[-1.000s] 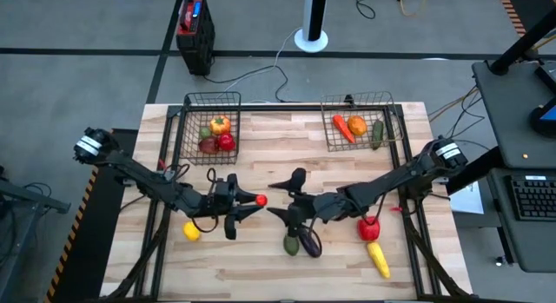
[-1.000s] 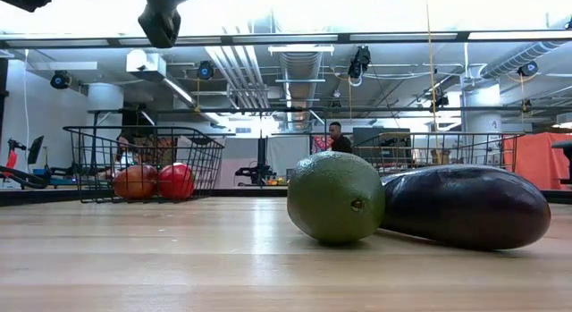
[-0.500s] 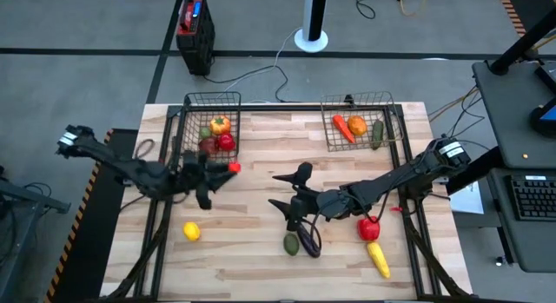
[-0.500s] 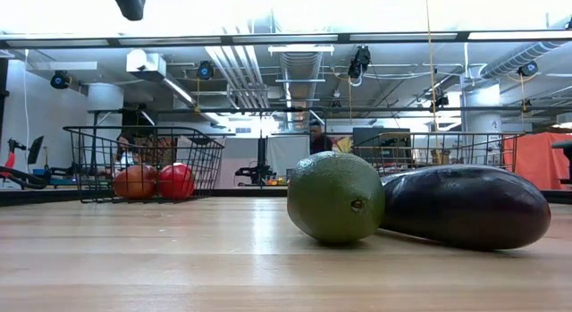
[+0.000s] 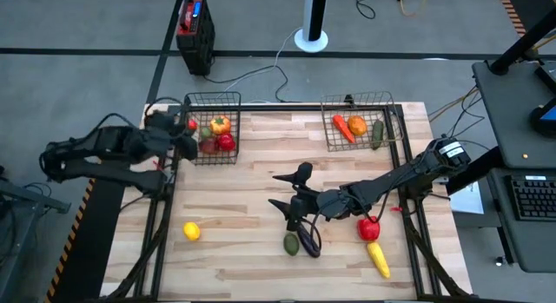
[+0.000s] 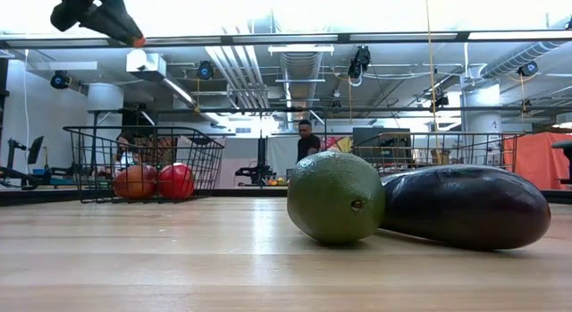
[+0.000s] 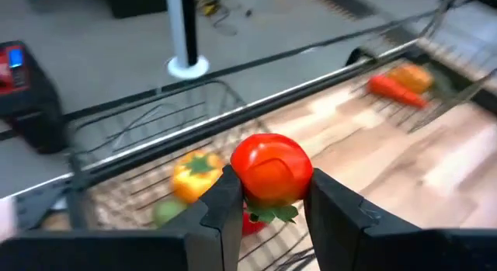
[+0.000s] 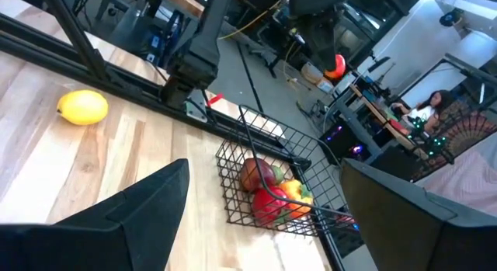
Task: Sort produce into baskets
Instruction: Put the red tomato into the left wire basket
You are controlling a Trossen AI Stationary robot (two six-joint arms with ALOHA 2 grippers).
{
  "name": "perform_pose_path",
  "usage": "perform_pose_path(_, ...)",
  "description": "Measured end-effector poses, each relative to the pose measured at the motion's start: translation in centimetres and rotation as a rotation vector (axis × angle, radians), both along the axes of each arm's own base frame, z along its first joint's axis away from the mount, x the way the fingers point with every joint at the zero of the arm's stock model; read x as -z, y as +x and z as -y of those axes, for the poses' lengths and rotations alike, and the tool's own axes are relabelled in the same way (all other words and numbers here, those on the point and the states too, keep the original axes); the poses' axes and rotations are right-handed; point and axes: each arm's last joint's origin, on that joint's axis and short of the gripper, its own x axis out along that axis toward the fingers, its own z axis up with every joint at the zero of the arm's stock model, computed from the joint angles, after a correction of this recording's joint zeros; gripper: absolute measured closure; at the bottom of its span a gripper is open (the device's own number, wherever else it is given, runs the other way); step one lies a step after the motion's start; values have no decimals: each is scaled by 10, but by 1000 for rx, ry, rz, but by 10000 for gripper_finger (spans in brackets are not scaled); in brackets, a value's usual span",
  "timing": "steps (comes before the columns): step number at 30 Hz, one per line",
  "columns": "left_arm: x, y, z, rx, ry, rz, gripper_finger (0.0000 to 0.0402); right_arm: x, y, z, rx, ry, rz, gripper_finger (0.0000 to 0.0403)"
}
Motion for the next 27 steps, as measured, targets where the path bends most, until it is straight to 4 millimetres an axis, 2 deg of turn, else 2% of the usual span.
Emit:
perform_pose_path(4, -6, 6, -10, 8, -7, -92, 302, 0, 0, 1, 4, 9, 3, 78)
perform_pose_path(9, 3, 23, -28, 11, -34, -278, 303, 0, 0, 2, 8, 18, 6, 78)
perform_pose_path(14, 20, 40, -58, -23, -74, -489, 303, 0, 0, 2, 8, 19, 6, 78)
perform_pose_path(18, 27, 53, -84, 41, -144, -594, 303, 0, 0, 2, 8, 19, 5, 78)
perform_pose_path(23, 28, 58, -116, 109, -244, -699, 303, 1, 0, 2, 10, 23, 1, 78)
perform_pose_path(27, 31, 60, -130, 188, -353, -796, 303, 4, 0, 2, 16, 44, -19, 78)
